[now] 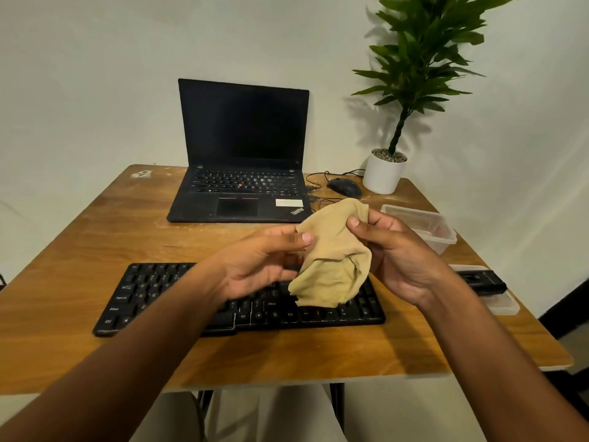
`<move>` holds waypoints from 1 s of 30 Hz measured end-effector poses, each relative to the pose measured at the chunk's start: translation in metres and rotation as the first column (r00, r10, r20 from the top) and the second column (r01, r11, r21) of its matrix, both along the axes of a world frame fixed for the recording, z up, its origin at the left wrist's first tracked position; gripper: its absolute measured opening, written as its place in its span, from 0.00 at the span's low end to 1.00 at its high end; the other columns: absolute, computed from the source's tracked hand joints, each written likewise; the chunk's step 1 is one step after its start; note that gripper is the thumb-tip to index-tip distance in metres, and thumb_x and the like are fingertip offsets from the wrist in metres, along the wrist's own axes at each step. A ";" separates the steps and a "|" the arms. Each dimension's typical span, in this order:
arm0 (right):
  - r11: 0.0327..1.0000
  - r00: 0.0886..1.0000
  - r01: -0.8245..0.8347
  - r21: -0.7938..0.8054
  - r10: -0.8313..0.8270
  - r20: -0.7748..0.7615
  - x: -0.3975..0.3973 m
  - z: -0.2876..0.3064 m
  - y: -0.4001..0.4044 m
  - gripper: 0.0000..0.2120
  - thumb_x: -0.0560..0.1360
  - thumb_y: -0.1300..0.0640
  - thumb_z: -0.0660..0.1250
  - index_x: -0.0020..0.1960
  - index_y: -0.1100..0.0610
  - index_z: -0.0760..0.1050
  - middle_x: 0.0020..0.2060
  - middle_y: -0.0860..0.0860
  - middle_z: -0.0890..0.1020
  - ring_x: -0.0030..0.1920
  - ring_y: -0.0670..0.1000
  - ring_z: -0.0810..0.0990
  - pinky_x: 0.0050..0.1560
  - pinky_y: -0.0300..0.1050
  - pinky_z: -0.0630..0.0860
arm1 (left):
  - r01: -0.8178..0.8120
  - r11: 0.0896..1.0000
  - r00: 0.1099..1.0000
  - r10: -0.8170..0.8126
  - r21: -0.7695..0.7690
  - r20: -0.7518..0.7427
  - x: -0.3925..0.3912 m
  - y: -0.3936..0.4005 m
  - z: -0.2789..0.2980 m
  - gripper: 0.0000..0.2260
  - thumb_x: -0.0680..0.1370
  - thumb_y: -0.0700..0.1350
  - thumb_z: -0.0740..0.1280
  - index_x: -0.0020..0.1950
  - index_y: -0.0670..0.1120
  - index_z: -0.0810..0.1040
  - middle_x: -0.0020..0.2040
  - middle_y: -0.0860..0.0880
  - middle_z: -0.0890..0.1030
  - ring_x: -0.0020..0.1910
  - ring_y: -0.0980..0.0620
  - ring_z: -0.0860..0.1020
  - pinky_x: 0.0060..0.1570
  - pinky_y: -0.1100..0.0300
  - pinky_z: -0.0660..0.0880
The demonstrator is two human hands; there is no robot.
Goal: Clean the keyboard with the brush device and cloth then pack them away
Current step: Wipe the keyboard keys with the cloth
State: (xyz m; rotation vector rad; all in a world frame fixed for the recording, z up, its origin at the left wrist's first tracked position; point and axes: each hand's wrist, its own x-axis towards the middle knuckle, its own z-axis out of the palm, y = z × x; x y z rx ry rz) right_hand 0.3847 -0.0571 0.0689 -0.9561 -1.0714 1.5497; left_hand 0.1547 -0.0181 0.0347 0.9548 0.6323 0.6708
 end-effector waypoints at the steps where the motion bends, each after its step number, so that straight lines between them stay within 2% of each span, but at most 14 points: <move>1: 1.000 1.000 -0.002 -0.016 0.002 -0.017 0.000 0.000 0.001 0.18 0.78 0.61 0.68 0.67 0.63 0.78 0.59 0.59 0.84 0.56 0.56 0.84 0.57 0.50 0.82 | 0.017 0.999 0.997 -0.014 -0.032 0.074 0.003 -0.002 -0.003 0.24 0.71 0.43 0.79 0.65 0.36 0.79 0.56 0.41 0.84 0.56 0.45 0.83 0.61 0.49 0.81; 3: 0.999 0.999 0.017 -0.035 -0.019 -0.030 0.001 -0.001 0.003 0.17 0.79 0.60 0.68 0.67 0.62 0.78 0.60 0.60 0.84 0.56 0.56 0.84 0.59 0.51 0.82 | 0.005 0.997 0.988 0.007 -0.075 0.156 0.008 -0.005 -0.005 0.23 0.75 0.39 0.76 0.68 0.35 0.77 0.57 0.40 0.84 0.53 0.45 0.84 0.58 0.51 0.83; 5: 0.996 0.997 0.078 -0.037 -0.078 -0.003 0.003 -0.002 0.006 0.16 0.79 0.61 0.69 0.66 0.62 0.79 0.58 0.60 0.85 0.55 0.56 0.85 0.55 0.50 0.84 | -0.062 0.995 0.988 0.073 -0.083 0.137 0.012 -0.005 -0.002 0.20 0.77 0.35 0.72 0.69 0.35 0.76 0.57 0.38 0.85 0.49 0.46 0.86 0.46 0.54 0.85; 6: 0.994 0.994 0.105 -0.034 -0.105 0.023 0.004 -0.003 0.007 0.17 0.78 0.61 0.70 0.66 0.62 0.79 0.57 0.59 0.86 0.54 0.56 0.86 0.50 0.48 0.85 | -0.105 0.992 0.989 0.111 -0.068 0.093 0.012 -0.004 0.000 0.21 0.76 0.34 0.72 0.69 0.36 0.77 0.58 0.38 0.85 0.49 0.46 0.86 0.44 0.55 0.85; 8: 0.994 0.993 0.104 -0.037 -0.102 0.054 0.005 -0.005 0.007 0.20 0.75 0.64 0.72 0.66 0.62 0.78 0.57 0.59 0.86 0.54 0.57 0.86 0.45 0.47 0.85 | -0.171 0.985 0.985 0.170 -0.007 -0.037 0.011 0.000 0.001 0.25 0.72 0.35 0.76 0.68 0.38 0.78 0.61 0.38 0.85 0.54 0.44 0.85 0.49 0.52 0.85; 11: 0.995 0.994 0.071 -0.067 -0.065 0.089 0.006 -0.008 0.008 0.27 0.68 0.71 0.74 0.67 0.64 0.76 0.58 0.61 0.85 0.57 0.60 0.86 0.47 0.48 0.86 | -0.232 0.968 0.941 0.249 0.100 -0.229 0.011 0.003 0.005 0.24 0.70 0.39 0.79 0.66 0.42 0.80 0.57 0.44 0.87 0.58 0.44 0.85 0.57 0.47 0.79; 13: 0.991 0.987 0.110 -0.075 -0.100 0.126 0.005 -0.007 0.009 0.28 0.65 0.72 0.75 0.66 0.67 0.77 0.55 0.62 0.86 0.55 0.60 0.87 0.47 0.47 0.86 | -0.249 0.958 0.912 0.281 0.141 -0.299 0.014 0.003 0.010 0.21 0.72 0.38 0.79 0.64 0.45 0.81 0.55 0.48 0.88 0.53 0.50 0.86 0.51 0.52 0.75; 15: 0.988 0.983 0.149 -0.050 -0.142 0.118 0.001 -0.003 0.008 0.28 0.64 0.70 0.75 0.65 0.68 0.78 0.54 0.61 0.87 0.54 0.60 0.87 0.48 0.48 0.86 | -0.237 0.958 0.915 0.276 0.162 -0.294 0.014 0.002 0.019 0.22 0.72 0.34 0.77 0.65 0.44 0.80 0.54 0.47 0.88 0.49 0.51 0.86 0.45 0.54 0.77; 17: 0.982 0.977 0.178 0.072 -0.185 0.110 0.000 0.008 0.002 0.24 0.68 0.68 0.74 0.64 0.65 0.79 0.54 0.60 0.87 0.55 0.61 0.86 0.46 0.48 0.86 | -0.261 0.939 0.932 0.306 0.226 -0.194 0.011 -0.002 0.031 0.24 0.71 0.29 0.76 0.66 0.40 0.79 0.57 0.43 0.87 0.53 0.45 0.87 0.48 0.51 0.84; 19: 0.933 0.961 0.192 0.304 -0.241 0.134 0.000 0.023 -0.007 0.16 0.75 0.66 0.72 0.63 0.60 0.80 0.54 0.57 0.87 0.54 0.58 0.87 0.45 0.48 0.85 | -0.313 0.874 0.934 0.355 0.373 -0.047 0.005 -0.008 0.047 0.25 0.69 0.28 0.75 0.65 0.37 0.79 0.58 0.40 0.86 0.57 0.42 0.85 0.54 0.48 0.84; 20: 0.893 0.956 0.188 0.409 -0.262 0.133 0.000 0.030 -0.012 0.13 0.77 0.65 0.71 0.61 0.58 0.80 0.53 0.55 0.87 0.53 0.56 0.86 0.45 0.48 0.84 | -0.323 0.836 0.933 0.361 0.443 0.000 0.003 -0.010 0.054 0.23 0.70 0.28 0.75 0.65 0.37 0.79 0.57 0.41 0.86 0.56 0.43 0.85 0.53 0.50 0.85; 22: 0.832 0.939 0.158 0.532 -0.294 0.181 0.001 0.035 -0.013 0.09 0.77 0.65 0.71 0.56 0.55 0.79 0.50 0.53 0.85 0.52 0.53 0.84 0.47 0.48 0.82 | -0.279 0.811 0.936 0.349 0.514 -0.043 0.004 -0.011 0.060 0.18 0.73 0.28 0.73 0.61 0.39 0.81 0.51 0.47 0.87 0.50 0.51 0.86 0.43 0.57 0.83; 26: 0.857 0.942 0.112 0.503 -0.253 0.222 0.000 0.023 -0.009 0.09 0.72 0.68 0.72 0.50 0.58 0.79 0.53 0.54 0.86 0.56 0.53 0.84 0.50 0.46 0.82 | -0.168 0.897 0.939 0.271 0.408 -0.209 0.011 -0.017 0.046 0.14 0.78 0.28 0.67 0.58 0.42 0.83 0.47 0.47 0.87 0.41 0.54 0.84 0.31 0.64 0.78; 30: 0.871 0.936 0.012 0.492 -0.183 0.301 0.008 0.018 -0.010 0.16 0.66 0.73 0.74 0.50 0.60 0.82 0.59 0.53 0.85 0.65 0.51 0.80 0.61 0.51 0.81 | -0.272 0.913 0.938 0.322 0.303 -0.130 0.012 -0.014 0.039 0.15 0.80 0.27 0.64 0.53 0.45 0.84 0.45 0.47 0.87 0.40 0.53 0.85 0.32 0.62 0.80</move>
